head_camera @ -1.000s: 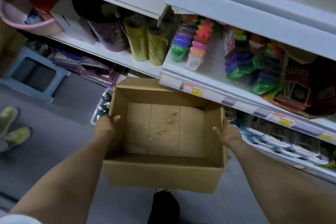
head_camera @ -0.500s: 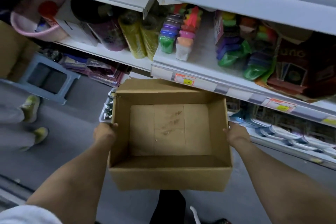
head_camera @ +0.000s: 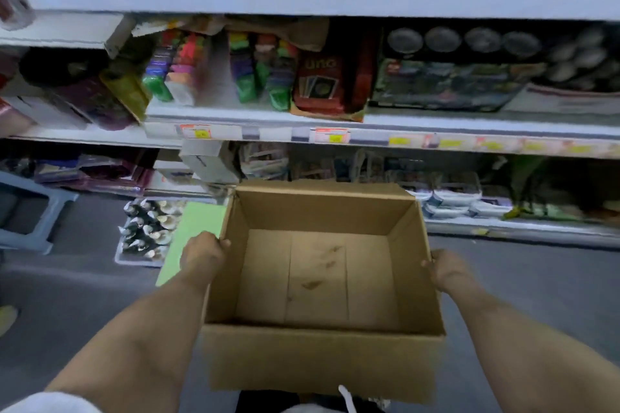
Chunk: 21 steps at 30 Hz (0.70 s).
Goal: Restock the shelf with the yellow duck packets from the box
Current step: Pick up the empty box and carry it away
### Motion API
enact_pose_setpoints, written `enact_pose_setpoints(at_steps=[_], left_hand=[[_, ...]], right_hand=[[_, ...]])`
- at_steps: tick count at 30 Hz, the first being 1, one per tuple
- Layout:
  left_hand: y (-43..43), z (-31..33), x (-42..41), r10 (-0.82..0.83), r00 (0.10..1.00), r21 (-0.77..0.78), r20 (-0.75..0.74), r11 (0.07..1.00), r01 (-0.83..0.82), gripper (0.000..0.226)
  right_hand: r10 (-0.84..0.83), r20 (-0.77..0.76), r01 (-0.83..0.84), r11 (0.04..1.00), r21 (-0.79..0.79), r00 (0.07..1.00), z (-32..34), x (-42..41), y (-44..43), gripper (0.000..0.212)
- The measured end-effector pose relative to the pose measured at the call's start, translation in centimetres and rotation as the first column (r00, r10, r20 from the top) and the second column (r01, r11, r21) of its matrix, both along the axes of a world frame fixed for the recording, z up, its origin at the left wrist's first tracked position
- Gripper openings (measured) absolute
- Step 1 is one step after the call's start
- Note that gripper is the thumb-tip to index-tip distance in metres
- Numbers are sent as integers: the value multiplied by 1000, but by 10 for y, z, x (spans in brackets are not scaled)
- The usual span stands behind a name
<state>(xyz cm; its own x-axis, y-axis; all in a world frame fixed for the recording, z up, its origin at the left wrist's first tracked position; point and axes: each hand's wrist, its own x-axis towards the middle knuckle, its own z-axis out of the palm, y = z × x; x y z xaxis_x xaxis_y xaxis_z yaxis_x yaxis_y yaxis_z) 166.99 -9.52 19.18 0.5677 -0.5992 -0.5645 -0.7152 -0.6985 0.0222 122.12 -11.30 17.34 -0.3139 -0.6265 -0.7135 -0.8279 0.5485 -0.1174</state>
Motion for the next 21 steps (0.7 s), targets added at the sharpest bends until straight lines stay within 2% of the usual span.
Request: enact_pose_setpoints(at_steps=[4, 10, 17, 21], left_hand=[[-12, 6, -119, -173, 984, -34, -46, 985, 171, 39], [-41, 20, -318, -491, 864, -73, -108, 871, 486, 48], [-57, 36, -505, -690, 704, -182, -165, 723, 666, 35], [-70, 31, -590, -716, 674, -193, -182, 698, 689, 41]], right_hand=[[-128, -25, 126, 990, -65, 991, 35, -121, 53, 26], [-339, -145, 311, 932, -183, 930, 78, -297, 131, 25], [-552, -215, 496, 827, -266, 806, 99, -442, 205, 26], [-591, -234, 534, 803, -264, 772, 106, -505, 225, 23]])
